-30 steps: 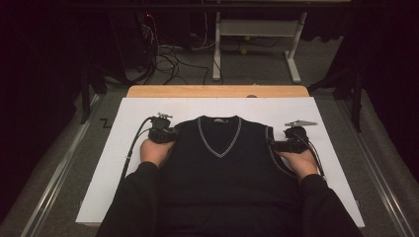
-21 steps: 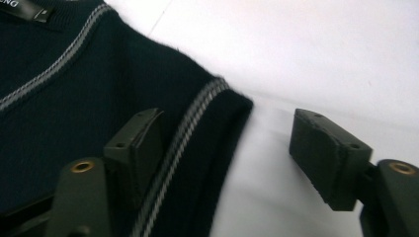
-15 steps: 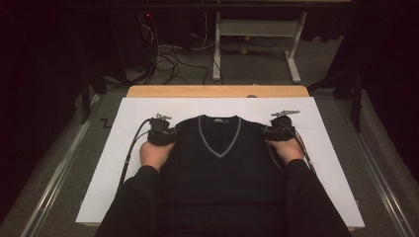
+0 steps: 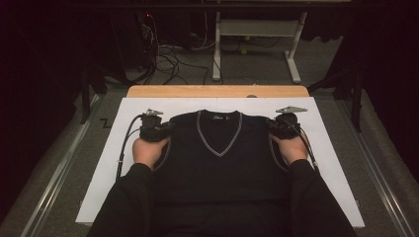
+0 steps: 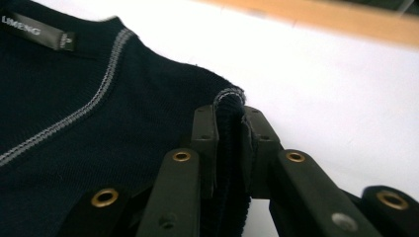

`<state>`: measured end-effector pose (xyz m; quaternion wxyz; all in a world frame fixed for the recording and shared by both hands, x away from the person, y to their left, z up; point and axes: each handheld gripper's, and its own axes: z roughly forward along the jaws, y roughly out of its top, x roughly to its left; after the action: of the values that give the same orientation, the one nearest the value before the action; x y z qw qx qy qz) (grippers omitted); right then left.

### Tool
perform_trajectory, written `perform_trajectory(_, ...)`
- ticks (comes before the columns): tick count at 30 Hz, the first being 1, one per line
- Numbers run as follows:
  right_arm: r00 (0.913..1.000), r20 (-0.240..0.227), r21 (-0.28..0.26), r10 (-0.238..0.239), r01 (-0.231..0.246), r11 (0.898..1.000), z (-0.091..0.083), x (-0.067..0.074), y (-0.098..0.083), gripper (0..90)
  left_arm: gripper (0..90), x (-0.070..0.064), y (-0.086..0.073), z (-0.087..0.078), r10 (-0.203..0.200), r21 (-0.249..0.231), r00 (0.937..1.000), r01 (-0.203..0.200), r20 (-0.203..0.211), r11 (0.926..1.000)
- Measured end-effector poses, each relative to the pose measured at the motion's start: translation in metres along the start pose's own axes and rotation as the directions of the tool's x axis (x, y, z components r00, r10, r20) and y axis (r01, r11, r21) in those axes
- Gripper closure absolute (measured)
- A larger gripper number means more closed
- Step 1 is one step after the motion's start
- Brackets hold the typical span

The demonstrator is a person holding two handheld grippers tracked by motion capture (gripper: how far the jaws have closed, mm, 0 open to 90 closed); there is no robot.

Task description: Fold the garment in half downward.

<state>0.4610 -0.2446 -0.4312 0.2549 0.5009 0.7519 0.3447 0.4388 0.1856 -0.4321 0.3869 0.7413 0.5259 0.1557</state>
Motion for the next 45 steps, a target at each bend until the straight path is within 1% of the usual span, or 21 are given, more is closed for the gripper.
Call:
perform_trajectory(1, 1.0, 0.004, -0.02, -0.006, 0.006, 1.0, -0.004, -0.001, 0.003, 79.0, 70.3, 0.001, 0.002, -0.003, 0.002, -0.01, 1.0, -0.002, -0.004, 0.9999)
perform_trajectory(2, 1.0, 0.004, -0.02, -0.006, 0.006, 1.0, -0.004, -0.001, 0.003, 79.0, 70.3, 0.002, 0.005, -0.006, 0.006, -0.025, 1.0, -0.006, -0.007, 0.9997)
perform_trajectory(3, 0.9999, 0.011, -0.057, -0.008, 0.009, 0.998, -0.012, -0.003, 0.009, 79.0, 70.3, 0.003, 0.01, -0.012, 0.006, -0.058, 1.0, -0.007, -0.008, 0.9983)
perform_trajectory(4, 0.9999, 0.011, -0.057, -0.008, 0.009, 0.998, -0.012, -0.003, 0.009, 79.0, 70.3, 0.003, 0.01, -0.012, 0.006, -0.058, 1.0, -0.007, -0.008, 0.9983)
perform_trajectory(5, 0.9999, 0.012, -0.061, -0.009, 0.01, 0.998, -0.015, -0.003, 0.011, 79.0, 70.3, 0.002, 0.014, -0.016, 0.008, -0.081, 0.9999, -0.009, -0.012, 0.9966)
perform_trajectory(6, 0.9998, 0.017, -0.094, -0.012, 0.014, 0.995, -0.021, -0.004, 0.017, 79.0, 70.3, 0.001, 0.02, -0.02, 0.014, -0.105, 0.9997, -0.016, -0.017, 0.9944)
perform_trajectory(7, 0.9998, 0.017, -0.094, -0.012, 0.014, 0.995, -0.021, -0.004, 0.017, 79.0, 70.3, 0.001, 0.02, -0.02, 0.014, -0.105, 0.9997, -0.016, -0.017, 0.9944)
perform_trajectory(8, 0.9998, 0.02, -0.127, -0.009, 0.012, 0.992, -0.028, -0.005, 0.023, 79.0, 70.3, -0.001, 0.027, -0.024, 0.018, -0.124, 0.9995, -0.021, -0.025, 0.992)
perform_trajectory(12, 0.9994, 0.031, -0.159, -0.012, 0.017, 0.987, -0.036, -0.005, 0.033, 79.0, 70.3, -0.002, 0.038, -0.03, 0.024, -0.153, 0.9992, -0.029, -0.03, 0.9878)
perform_trajectory(16, 0.9988, 0.049, -0.215, -0.006, 0.017, 0.976, -0.046, -0.008, 0.043, 79.0, 70.3, -0.004, 0.053, -0.037, 0.039, -0.196, 0.9981, -0.048, -0.047, 0.9795)
perform_trajectory(18, 0.9987, 0.05, -0.247, 0.003, 0.009, 0.969, -0.053, -0.01, 0.052, 79.0, 70.3, -0.005, 0.06, -0.041, 0.047, -0.208, 0.9975, -0.058, -0.053, 0.9765)
perform_trajectory(21, 0.9987, 0.051, -0.261, 0.004, 0.009, 0.965, -0.056, -0.011, 0.057, 79.1, 70.3, -0.004, 0.066, -0.045, 0.044, -0.213, 0.9974, -0.055, -0.058, 0.9755)
perform_trajectory(23, 0.9984, 0.056, -0.277, -0.002, 0.017, 0.961, -0.06, -0.01, 0.063, 79.3, 70.3, -0.004, 0.07, -0.047, 0.047, -0.215, 0.9962, -0.061, -0.074, 0.9746)
perform_trajectory(25, 0.9982, 0.059, -0.296, -0.007, 0.024, 0.955, -0.065, -0.009, 0.07, 79.4, 70.3, -0.003, 0.076, -0.053, 0.045, -0.235, 0.9956, -0.063, -0.083, 0.9699)
perform_trajectory(26, 0.9982, 0.059, -0.296, -0.007, 0.024, 0.955, -0.065, -0.009, 0.07, 79.4, 70.4, -0.003, 0.076, -0.053, 0.045, -0.235, 0.9956, -0.063, -0.083, 0.9699)
perform_trajectory(30, 0.9972, 0.075, -0.321, -0.008, 0.031, 0.947, -0.071, -0.01, 0.079, 79.5, 70.4, -0.005, 0.087, -0.058, 0.074, -0.251, 0.9917, -0.098, -0.105, 0.963)
perform_trajectory(32, 0.9964, 0.084, -0.33, -0.003, 0.031, 0.943, -0.074, -0.011, 0.084, 79.6, 70.4, -0.006, 0.092, -0.06, 0.08, -0.264, 0.9903, -0.107, -0.114, 0.9586)
perform_trajectory(33, 0.9957, 0.093, -0.346, -0.005, 0.037, 0.937, -0.078, -0.012, 0.089, 79.6, 70.4, -0.006, 0.094, -0.061, 0.083, -0.27, 0.9895, -0.112, -0.118, 0.9564)
perform_trajectory(34, 0.9957, 0.093, -0.346, -0.005, 0.037, 0.937, -0.078, -0.012, 0.089, 79.6, 70.4, -0.006, 0.096, -0.062, 0.082, -0.274, 0.9892, -0.113, -0.121, 0.955)
perform_trajectory(42, 0.9933, 0.115, -0.383, -0.009, 0.053, 0.922, -0.091, -0.018, 0.108, 79.6, 70.4, -0.007, 0.121, -0.062, 0.107, -0.285, 0.9828, -0.147, -0.15, 0.9471)
perform_trajectory(45, 0.9927, 0.12, -0.416, 0.003, 0.047, 0.908, -0.098, -0.022, 0.116, 79.9, 70.5, -0.007, 0.127, -0.062, 0.111, -0.286, 0.9817, -0.152, -0.155, 0.9461)
